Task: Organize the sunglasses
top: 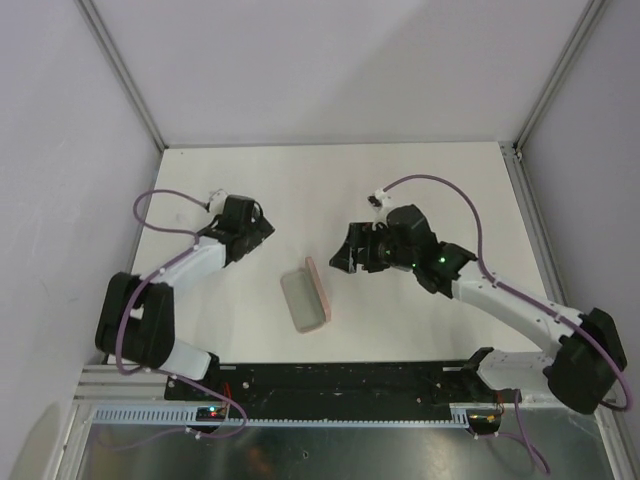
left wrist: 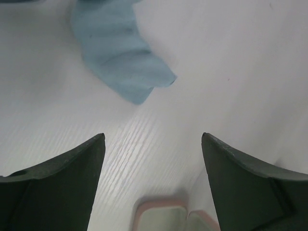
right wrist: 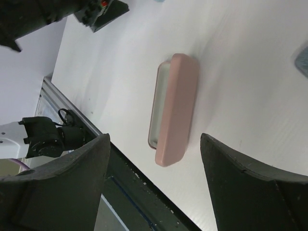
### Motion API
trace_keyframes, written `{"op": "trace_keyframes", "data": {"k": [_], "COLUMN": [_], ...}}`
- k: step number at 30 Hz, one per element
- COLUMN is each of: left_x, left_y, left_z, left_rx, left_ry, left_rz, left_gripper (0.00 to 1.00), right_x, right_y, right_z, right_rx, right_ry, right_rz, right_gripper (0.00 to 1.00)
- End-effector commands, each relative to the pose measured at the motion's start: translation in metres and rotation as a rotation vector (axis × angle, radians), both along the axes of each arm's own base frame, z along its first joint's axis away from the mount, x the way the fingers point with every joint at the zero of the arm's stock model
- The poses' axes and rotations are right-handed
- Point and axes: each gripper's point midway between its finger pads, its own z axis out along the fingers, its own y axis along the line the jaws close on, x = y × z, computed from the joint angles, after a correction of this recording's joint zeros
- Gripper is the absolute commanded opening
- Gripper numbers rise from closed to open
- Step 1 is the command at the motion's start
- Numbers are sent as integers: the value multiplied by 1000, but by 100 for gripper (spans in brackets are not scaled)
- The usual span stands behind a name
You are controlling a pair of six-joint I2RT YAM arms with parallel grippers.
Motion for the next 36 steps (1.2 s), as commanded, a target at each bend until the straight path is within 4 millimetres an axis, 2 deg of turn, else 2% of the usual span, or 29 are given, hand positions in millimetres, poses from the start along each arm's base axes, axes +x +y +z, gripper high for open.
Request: {"op": "trace_keyframes", "data": {"k": [1,8,17,18,20,22,23,26,30,33,36], "left_x": [42,67,66,65,63,60,55,39,2,-32,-62], "left_y": [3,7,12,12,9,3,1,-3,-5,-4,-13], "left_z": [16,-5,-52,-56,-59,-51,-47,-24,-8,-4,6], "left_rx": [-8,11,4,-2,-14,-19,-10,22,40,27,-10], "left_ry": [-73,-36,99,112,131,125,121,69,33,15,-36], "left_rz": [109,211,272,268,240,194,168,111,19,-50,-151], "left_gripper": [83,79,69,65,44,22,14,3,0,0,0], "right_x": [-3,-8,-12,-13,-14,-15,-15,-17,-21,-23,-25], "right_y": [-28,-56,-80,-82,-84,-87,-88,-89,-90,-88,-84], "right_z": [4,9,10,10,10,9,7,5,-5,-10,-14], "right_rx": [-31,-17,-13,-11,-9,-11,-14,-14,-13,-5,15], "right_ry": [-42,-55,-60,-59,-57,-56,-54,-51,-33,-19,-3], "right_rz": [-39,-72,-105,-107,-111,-115,-117,-120,-115,-107,-94], "right_gripper": [79,79,78,78,77,77,77,77,77,77,77]}}
